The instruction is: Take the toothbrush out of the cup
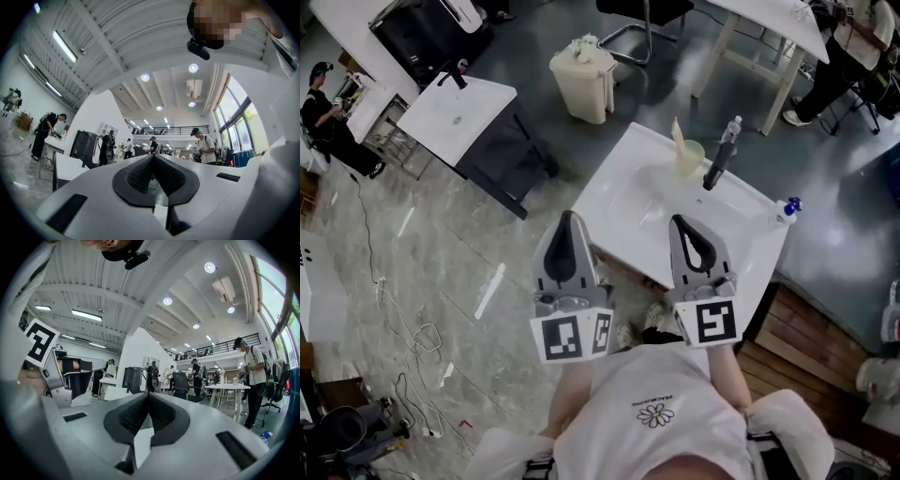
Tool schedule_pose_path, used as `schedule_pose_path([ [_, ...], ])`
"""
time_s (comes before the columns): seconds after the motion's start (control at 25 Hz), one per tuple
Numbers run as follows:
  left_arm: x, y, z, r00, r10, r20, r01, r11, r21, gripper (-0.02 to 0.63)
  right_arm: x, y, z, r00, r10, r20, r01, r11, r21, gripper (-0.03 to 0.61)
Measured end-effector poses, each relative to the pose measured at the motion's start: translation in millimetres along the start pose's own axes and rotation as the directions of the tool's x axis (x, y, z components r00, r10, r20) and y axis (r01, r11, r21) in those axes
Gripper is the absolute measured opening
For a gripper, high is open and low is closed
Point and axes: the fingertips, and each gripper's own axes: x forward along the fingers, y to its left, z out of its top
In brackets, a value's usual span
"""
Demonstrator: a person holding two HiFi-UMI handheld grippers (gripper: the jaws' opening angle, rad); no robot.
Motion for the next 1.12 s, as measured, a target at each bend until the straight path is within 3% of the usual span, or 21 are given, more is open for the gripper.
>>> schedule_pose_path([
  [0.16, 31.1, -15.0, -6.6, 0.998, -0.061, -0.007, 0.061, 0.995, -0.077, 0.018, 1.4, -11.9, -8.2, 1.000, -0.012, -0.012, 0.012, 1.000, 0.016, 0.012],
  [0.32, 71.5, -34.9, -23.2, 0.991, -0.130, -0.029, 0.124, 0.983, -0.136, 0.072, -0.7, -25.6, -20.2, 0.999, -0.029, -0.030, 0.030, 0.999, 0.037, 0.012],
  [0.6, 144.4, -71.5, -94.6, 0.960, -0.234, -0.152, 0.195, 0.953, -0.234, 0.160, -10.7, -58.1, -46.4, 0.991, -0.100, -0.086, 0.107, 0.991, 0.075, 0.012],
  [0.88, 197.3, -113.6, -184.0, 0.911, -0.288, -0.295, 0.195, 0.931, -0.309, 0.175, -33.8, -101.1, -80.8, 0.968, -0.186, -0.165, 0.205, 0.973, 0.106, 0.012],
  [1.12, 226.1, -131.8, -249.8, 0.867, -0.287, -0.408, 0.141, 0.926, -0.351, 0.182, -50.7, -128.6, -105.8, 0.946, -0.239, -0.219, 0.270, 0.955, 0.125, 0.012],
])
